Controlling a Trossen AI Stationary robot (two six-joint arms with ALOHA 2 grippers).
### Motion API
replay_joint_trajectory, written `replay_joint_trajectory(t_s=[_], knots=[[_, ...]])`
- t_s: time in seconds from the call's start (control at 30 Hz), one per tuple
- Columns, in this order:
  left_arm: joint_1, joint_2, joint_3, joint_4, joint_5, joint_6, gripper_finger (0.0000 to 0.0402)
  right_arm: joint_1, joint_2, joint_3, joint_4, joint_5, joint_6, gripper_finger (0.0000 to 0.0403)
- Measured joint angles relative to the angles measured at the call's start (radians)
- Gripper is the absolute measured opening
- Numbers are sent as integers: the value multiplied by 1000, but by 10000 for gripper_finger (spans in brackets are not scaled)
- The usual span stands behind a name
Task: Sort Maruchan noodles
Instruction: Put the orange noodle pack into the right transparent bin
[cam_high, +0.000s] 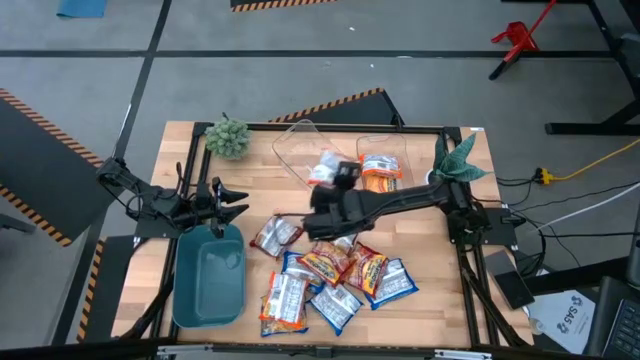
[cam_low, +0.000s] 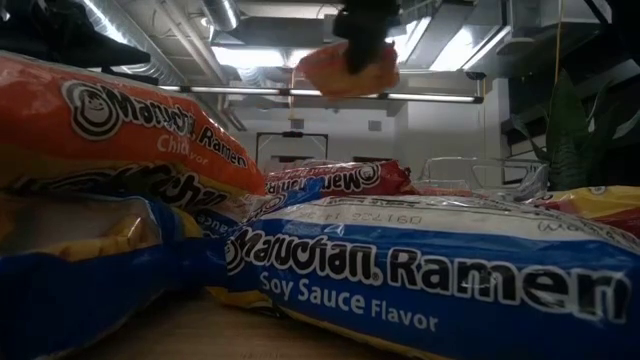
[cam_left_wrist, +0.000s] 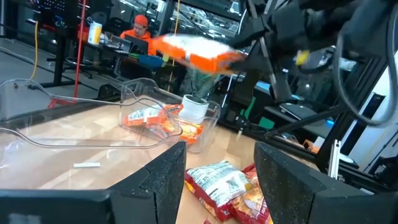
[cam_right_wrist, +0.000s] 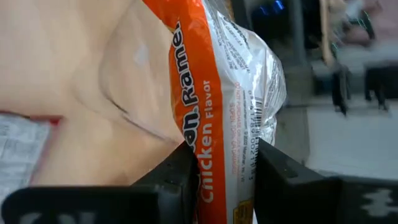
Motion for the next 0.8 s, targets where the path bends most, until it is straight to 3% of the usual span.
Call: replay_joint_trajectory(t_s=[0.1,0.2,0.4,0.6,0.8], knots=[[0,0,0,-2,0,0,185,8,-89,-116,46,-22,-9,98],[0,0,1,-9,1,0,185,11,-177,-245,-2,-7,104,98],[0,0,1,-18,1,-1,185,6,-402,-632,121,-21,157,98],[0,0,1,-19,-5,-2,185,8,-585,-990,378,-156,101,98],[0,0,1,-21,-7,-3,185,7,-649,-1191,576,-271,22,98]])
